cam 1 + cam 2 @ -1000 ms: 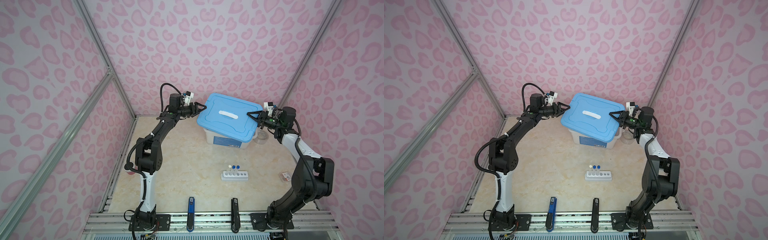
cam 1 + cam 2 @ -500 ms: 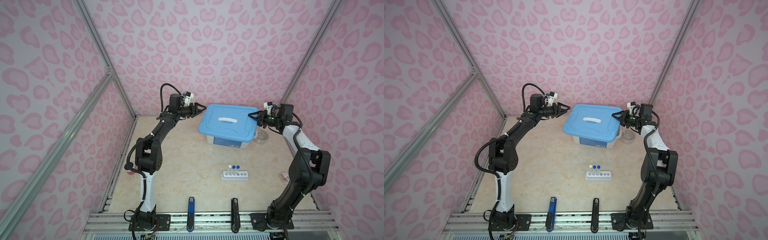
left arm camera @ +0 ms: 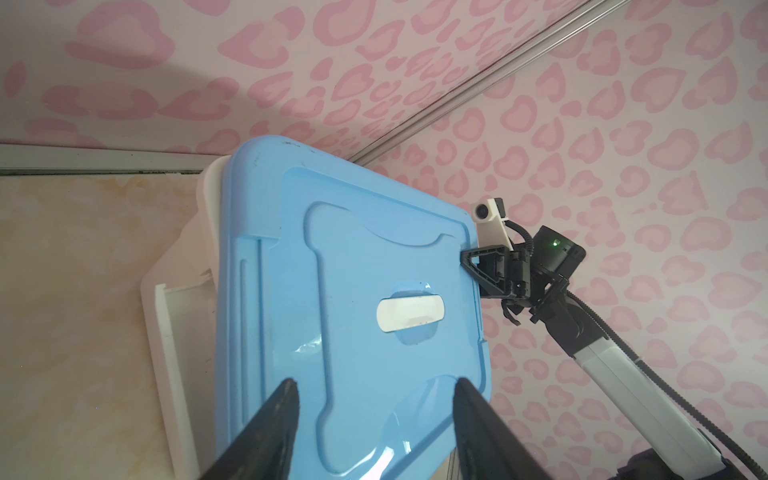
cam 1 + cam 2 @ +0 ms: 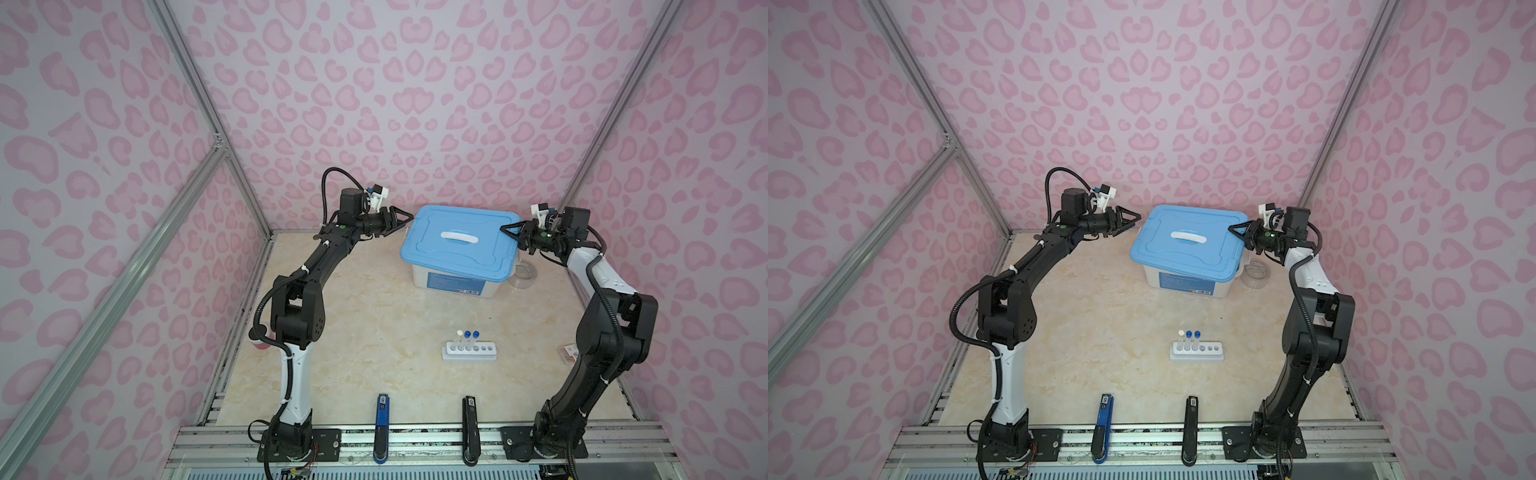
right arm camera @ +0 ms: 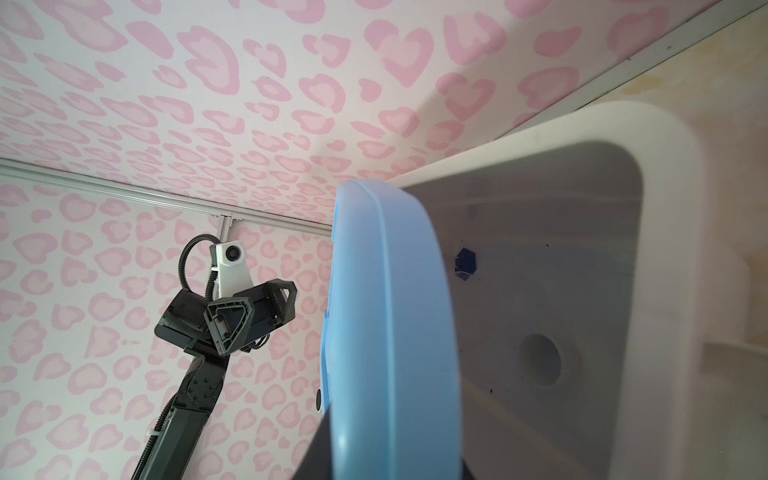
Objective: Organize the chemistry lab equipment
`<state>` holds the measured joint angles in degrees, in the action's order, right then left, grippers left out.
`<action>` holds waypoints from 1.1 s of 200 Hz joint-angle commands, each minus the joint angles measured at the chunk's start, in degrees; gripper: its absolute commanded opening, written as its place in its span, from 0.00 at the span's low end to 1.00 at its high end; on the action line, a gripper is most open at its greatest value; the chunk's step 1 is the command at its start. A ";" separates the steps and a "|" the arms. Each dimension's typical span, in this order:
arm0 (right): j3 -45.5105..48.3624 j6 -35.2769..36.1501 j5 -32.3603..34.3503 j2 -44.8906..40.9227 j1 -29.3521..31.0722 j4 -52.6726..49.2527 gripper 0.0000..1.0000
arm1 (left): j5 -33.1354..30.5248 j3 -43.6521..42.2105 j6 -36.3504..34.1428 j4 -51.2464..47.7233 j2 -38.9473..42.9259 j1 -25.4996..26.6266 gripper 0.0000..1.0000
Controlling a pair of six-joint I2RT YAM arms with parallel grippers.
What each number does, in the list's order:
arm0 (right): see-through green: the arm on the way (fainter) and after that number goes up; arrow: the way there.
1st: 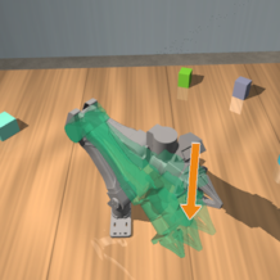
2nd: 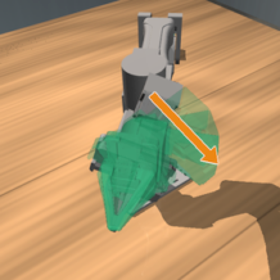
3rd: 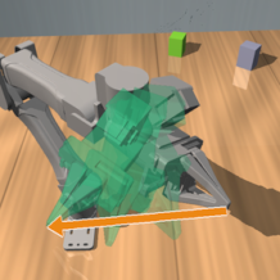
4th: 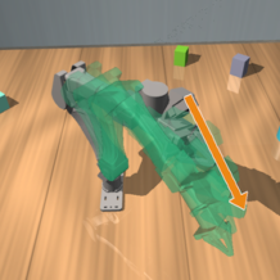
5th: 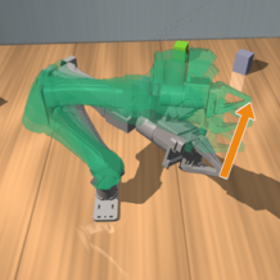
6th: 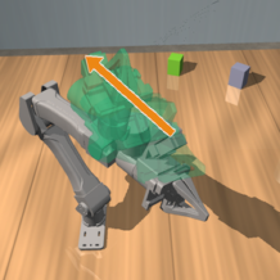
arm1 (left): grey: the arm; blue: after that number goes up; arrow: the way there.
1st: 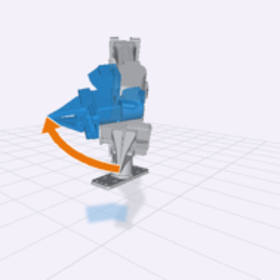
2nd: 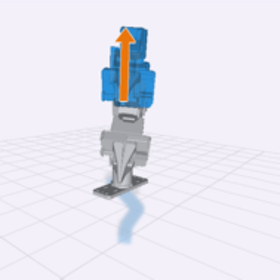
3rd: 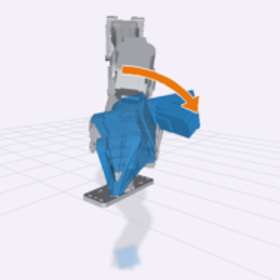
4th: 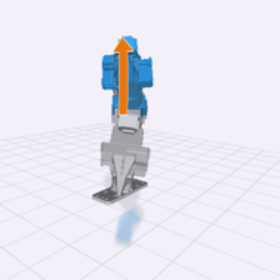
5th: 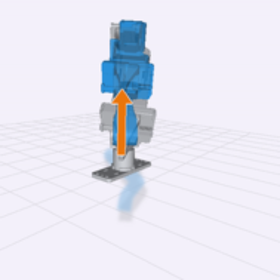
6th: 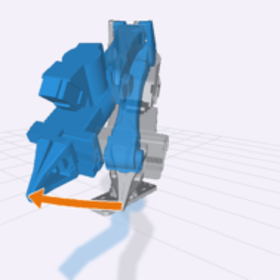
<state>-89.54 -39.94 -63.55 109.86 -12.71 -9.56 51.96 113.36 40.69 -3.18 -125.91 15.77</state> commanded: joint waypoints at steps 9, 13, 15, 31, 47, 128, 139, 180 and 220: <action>-1.16 0.86 2.55 2.05 -0.39 0.34 0.22 | -0.20 -0.57 -1.78 -0.44 1.62 -0.13 0.62; -1.25 0.98 2.43 2.17 -0.39 0.33 0.22 | -0.20 -0.67 -1.92 -0.64 1.76 -0.13 0.62; -1.25 1.00 2.39 2.26 -0.39 0.29 0.22 | -0.26 -0.73 -1.99 -0.61 1.81 -0.19 0.62; -1.42 0.92 2.04 2.79 -0.39 0.41 0.22 | -0.37 -1.21 -2.27 -0.86 2.22 -0.13 0.62; -1.43 0.04 1.77 3.46 -0.39 1.60 0.22 | -0.54 -1.55 -2.58 -1.42 2.35 -0.04 0.62; -6.60 0.18 -0.37 8.20 -0.39 0.92 0.25 | -2.61 -2.44 -5.33 -5.41 1.38 1.50 0.61; -7.66 1.30 -0.10 8.75 -0.39 -0.72 0.27 | -2.70 -2.44 -5.57 -5.69 1.45 1.69 0.61; -9.30 3.37 0.33 9.58 -0.47 -3.12 0.38 | -3.09 -2.36 -6.45 -7.07 1.56 1.63 0.61; -12.66 7.64 1.54 9.85 -0.48 -9.17 0.47 | -3.16 -2.28 -7.09 -7.87 1.81 1.63 0.61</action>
<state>-100.47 -36.29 -63.02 119.31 -13.15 -14.87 48.99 111.07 35.16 -10.66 -125.73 17.32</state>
